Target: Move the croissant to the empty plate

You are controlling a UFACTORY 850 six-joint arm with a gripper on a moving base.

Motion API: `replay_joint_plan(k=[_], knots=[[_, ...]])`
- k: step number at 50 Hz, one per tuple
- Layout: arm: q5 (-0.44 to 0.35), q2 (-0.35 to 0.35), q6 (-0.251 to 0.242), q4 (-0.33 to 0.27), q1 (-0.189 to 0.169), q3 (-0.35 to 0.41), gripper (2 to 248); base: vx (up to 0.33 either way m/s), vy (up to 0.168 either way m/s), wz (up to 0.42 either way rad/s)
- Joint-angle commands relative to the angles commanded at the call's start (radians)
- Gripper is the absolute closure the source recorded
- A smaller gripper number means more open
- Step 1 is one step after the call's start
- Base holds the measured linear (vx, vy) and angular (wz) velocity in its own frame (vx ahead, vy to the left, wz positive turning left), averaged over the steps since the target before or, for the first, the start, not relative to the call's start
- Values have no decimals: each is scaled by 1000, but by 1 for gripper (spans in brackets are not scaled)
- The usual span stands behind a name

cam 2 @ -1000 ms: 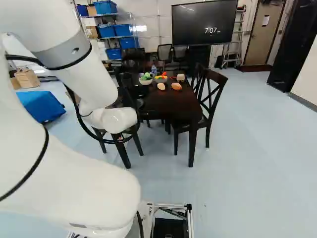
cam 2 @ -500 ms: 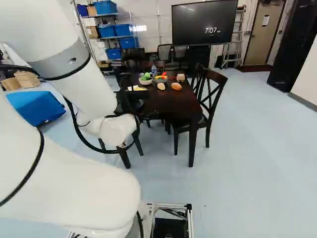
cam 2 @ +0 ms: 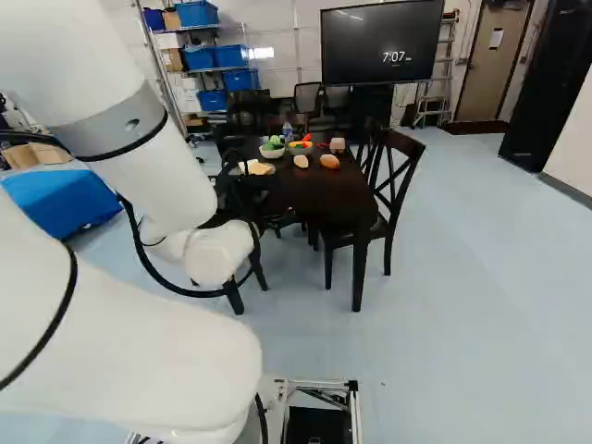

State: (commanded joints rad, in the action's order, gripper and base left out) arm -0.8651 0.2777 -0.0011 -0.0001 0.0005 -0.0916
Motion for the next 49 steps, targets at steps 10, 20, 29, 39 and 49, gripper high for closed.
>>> replay_joint_plan(k=[10, 20, 29, 39, 49], knots=[[-7, 1, 1, 0, -1, 4, 3, 0, 0, 0], [-8, 2, 1, 0, -1, 4, 3, 0, 0, 0], [-8, 2, 1, 0, -1, 4, 3, 0, 0, 0], [-8, 2, 1, 0, -1, 4, 3, 0, 0, 0], [-8, 2, 1, 0, -1, 4, 3, 0, 0, 0]])
